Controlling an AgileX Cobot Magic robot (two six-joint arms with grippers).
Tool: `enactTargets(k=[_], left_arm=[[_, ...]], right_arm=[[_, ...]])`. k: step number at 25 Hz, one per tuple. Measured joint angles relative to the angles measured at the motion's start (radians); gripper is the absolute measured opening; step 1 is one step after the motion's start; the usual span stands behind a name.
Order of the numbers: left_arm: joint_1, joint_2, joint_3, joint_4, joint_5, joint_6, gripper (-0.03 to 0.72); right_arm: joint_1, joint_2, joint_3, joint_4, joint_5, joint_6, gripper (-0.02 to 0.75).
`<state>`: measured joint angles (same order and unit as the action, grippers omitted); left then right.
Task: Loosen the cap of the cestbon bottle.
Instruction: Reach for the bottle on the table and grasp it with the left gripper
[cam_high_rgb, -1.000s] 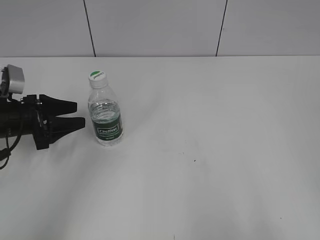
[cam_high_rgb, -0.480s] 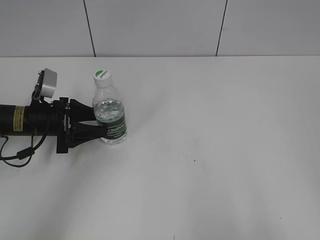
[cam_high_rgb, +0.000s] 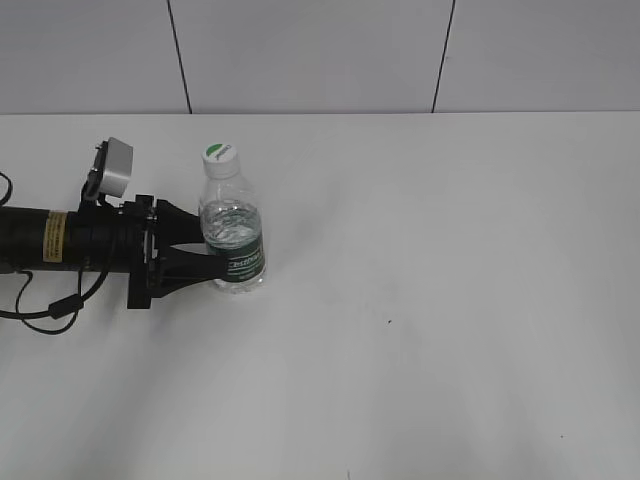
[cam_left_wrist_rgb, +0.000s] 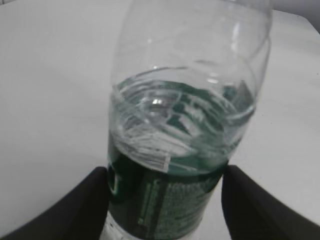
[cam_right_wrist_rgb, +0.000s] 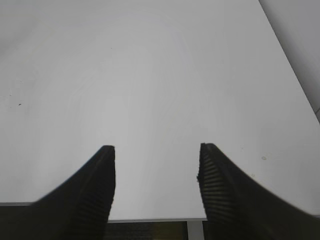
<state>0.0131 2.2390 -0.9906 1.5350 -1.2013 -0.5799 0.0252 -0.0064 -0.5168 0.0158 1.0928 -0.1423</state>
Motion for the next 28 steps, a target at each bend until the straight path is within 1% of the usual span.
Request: enactTargets(k=[9,11,14,15,17,22,28], left_arm=[[0.0,0.0,0.0,-0.001,0.0,-0.003,0.434],[0.0,0.0,0.0,-0.01,0.0,-0.003,0.462],[-0.003,0.0,0.0,-0.036,-0.001,-0.007,0.554],[-0.004,0.0,0.0,-0.048,-0.001,-0.008,0.574],[-0.009,0.0,0.0,-0.063,-0.001,-0.008,0.596],[-0.043,0.0,0.0,-0.086,-0.001,-0.01,0.602],[-0.095,0.001,0.0,-0.132,0.006,-0.01,0.59]], right_arm=[[0.0,0.0,0.0,0.0,0.0,0.0,0.412],[0.0,0.0,0.0,0.0,0.0,0.0,0.412],[0.0,0.0,0.0,0.0,0.0,0.0,0.412],[0.0,0.0,0.0,0.0,0.0,0.0,0.412],[0.0,0.0,0.0,0.0,0.0,0.0,0.412],[0.0,0.0,0.0,0.0,0.0,0.0,0.412],[0.0,0.0,0.0,0.0,0.0,0.0,0.412]])
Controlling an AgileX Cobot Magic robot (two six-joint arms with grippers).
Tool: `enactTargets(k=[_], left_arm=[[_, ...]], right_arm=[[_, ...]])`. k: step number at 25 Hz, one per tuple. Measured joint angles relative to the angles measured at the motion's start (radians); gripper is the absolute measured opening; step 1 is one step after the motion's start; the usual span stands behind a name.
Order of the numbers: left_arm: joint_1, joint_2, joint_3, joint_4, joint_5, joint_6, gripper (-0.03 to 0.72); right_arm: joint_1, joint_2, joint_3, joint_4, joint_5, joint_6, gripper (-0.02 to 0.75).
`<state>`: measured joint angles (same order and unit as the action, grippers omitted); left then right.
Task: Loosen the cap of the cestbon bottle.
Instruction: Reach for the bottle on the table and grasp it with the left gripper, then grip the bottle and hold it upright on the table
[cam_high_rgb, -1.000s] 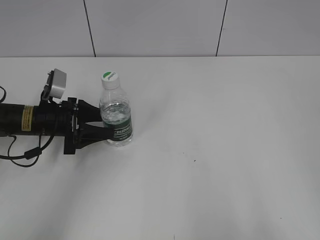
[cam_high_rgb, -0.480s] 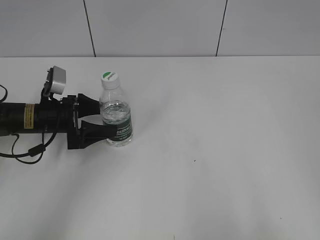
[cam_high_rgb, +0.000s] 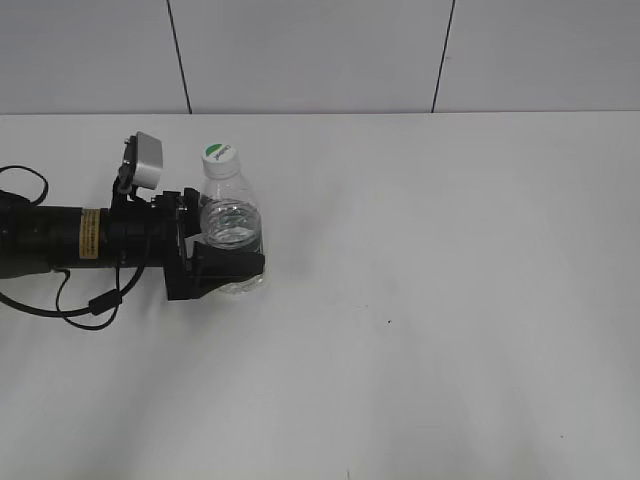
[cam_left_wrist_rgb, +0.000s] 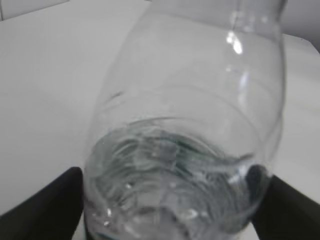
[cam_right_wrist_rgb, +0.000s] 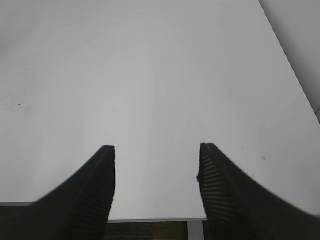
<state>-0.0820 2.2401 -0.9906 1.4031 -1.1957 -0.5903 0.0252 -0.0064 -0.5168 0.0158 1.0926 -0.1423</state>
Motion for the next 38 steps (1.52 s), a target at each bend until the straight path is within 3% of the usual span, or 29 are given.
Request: enactTargets(k=[10,18,32,38], left_arm=[[-0.028,0.034,0.0,-0.058,0.025,0.0,0.578],[-0.028,0.035,-0.001,-0.102,0.024,0.001,0.405],[-0.03,0.04,-0.012,-0.109,0.018,0.0,0.405],[-0.088,0.04,-0.079,-0.069,0.024,0.0,0.405]], right_arm=[[0.0,0.0,0.0,0.0,0.0,0.0,0.412],[0.0,0.0,0.0,0.0,0.0,0.0,0.412],[0.0,0.0,0.0,0.0,0.0,0.0,0.412],[0.0,0.0,0.0,0.0,0.0,0.0,0.412]])
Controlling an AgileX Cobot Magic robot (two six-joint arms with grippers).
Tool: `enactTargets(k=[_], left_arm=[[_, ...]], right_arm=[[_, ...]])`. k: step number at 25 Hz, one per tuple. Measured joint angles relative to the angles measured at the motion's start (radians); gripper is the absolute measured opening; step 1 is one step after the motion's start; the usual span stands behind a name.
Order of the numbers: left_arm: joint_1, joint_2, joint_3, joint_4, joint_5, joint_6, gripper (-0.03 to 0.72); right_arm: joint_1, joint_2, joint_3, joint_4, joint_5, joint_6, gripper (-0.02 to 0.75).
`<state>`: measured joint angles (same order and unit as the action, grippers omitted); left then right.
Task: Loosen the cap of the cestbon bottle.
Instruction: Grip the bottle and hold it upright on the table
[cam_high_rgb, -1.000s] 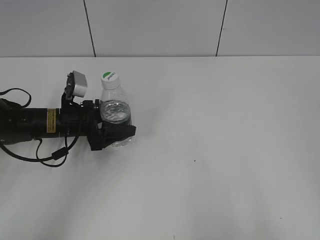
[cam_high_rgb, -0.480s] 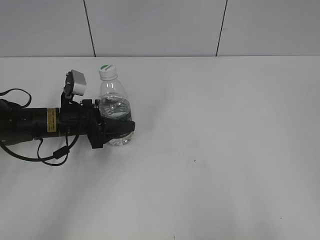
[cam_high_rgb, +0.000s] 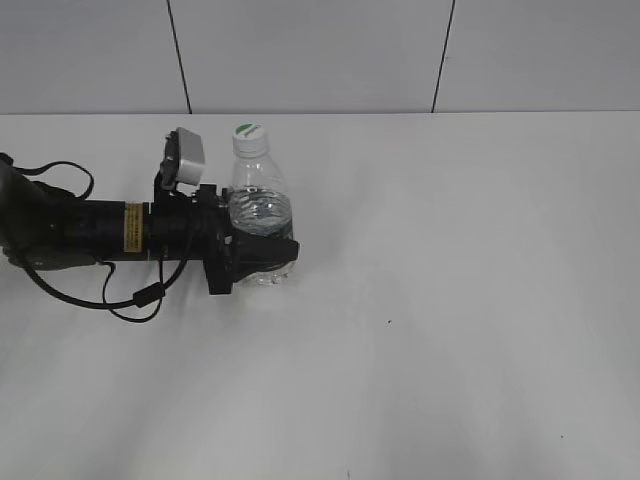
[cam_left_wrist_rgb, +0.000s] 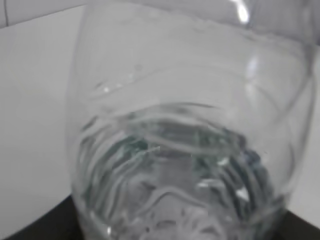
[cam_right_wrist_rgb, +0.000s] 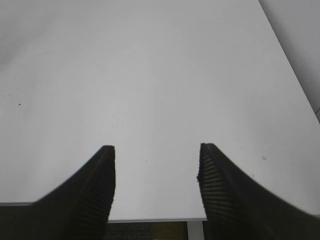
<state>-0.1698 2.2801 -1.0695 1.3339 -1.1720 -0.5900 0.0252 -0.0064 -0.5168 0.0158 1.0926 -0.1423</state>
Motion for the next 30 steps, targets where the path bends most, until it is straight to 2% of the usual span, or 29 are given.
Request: enactTargets(k=[8,18,27,30], left_arm=[[-0.146,0.0,-0.036,0.051,0.032,0.0,0.405],[-0.256,0.001,-0.039,0.019,0.081,0.068,0.405],[-0.264,0.048,-0.04,-0.056,0.056,0.081,0.405],[-0.263,0.052,-0.04,-0.063,0.044,0.087,0.405]], right_arm=[[0.0,0.0,0.0,0.0,0.0,0.0,0.412],[0.0,0.0,0.0,0.0,0.0,0.0,0.412],[0.0,0.006,-0.007,-0.016,-0.008,0.043,0.412],[0.0,0.096,-0.02,-0.026,-0.016,0.06,0.411]])
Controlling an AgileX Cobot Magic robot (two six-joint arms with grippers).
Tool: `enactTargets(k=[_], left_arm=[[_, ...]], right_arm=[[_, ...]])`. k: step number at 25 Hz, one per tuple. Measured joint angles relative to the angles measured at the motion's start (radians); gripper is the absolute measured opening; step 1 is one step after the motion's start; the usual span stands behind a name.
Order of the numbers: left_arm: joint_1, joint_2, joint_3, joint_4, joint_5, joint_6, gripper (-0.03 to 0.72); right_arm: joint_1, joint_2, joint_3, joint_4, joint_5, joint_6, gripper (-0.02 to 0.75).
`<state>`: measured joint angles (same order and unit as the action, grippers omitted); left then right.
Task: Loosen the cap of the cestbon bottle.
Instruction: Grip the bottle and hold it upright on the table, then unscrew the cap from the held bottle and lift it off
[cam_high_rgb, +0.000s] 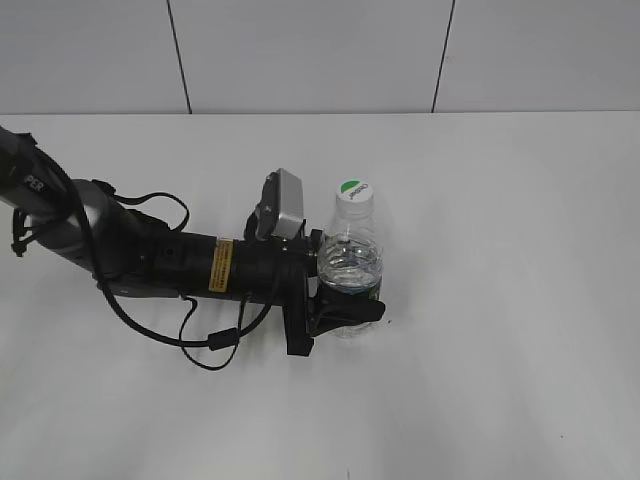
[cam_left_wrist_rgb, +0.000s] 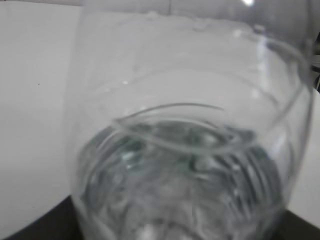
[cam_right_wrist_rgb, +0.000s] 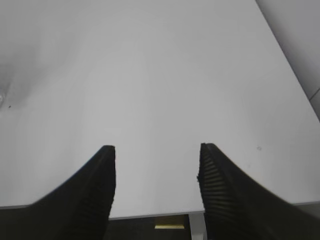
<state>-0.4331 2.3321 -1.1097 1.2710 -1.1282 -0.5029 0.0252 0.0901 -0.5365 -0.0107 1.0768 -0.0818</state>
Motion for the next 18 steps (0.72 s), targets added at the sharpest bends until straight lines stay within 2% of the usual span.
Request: enactTargets(k=[12,18], left_arm=[[0.0,0.002,0.0,0.002,-0.007,0.001,0.405],[0.0,0.002,0.0,0.003,-0.01,0.001,0.405]], right_arm=[[0.0,0.599,-0.222,0.114,-0.005,0.005,0.411],[0.0,0.921,-0.423,0.246,0.125,0.041,0.41]])
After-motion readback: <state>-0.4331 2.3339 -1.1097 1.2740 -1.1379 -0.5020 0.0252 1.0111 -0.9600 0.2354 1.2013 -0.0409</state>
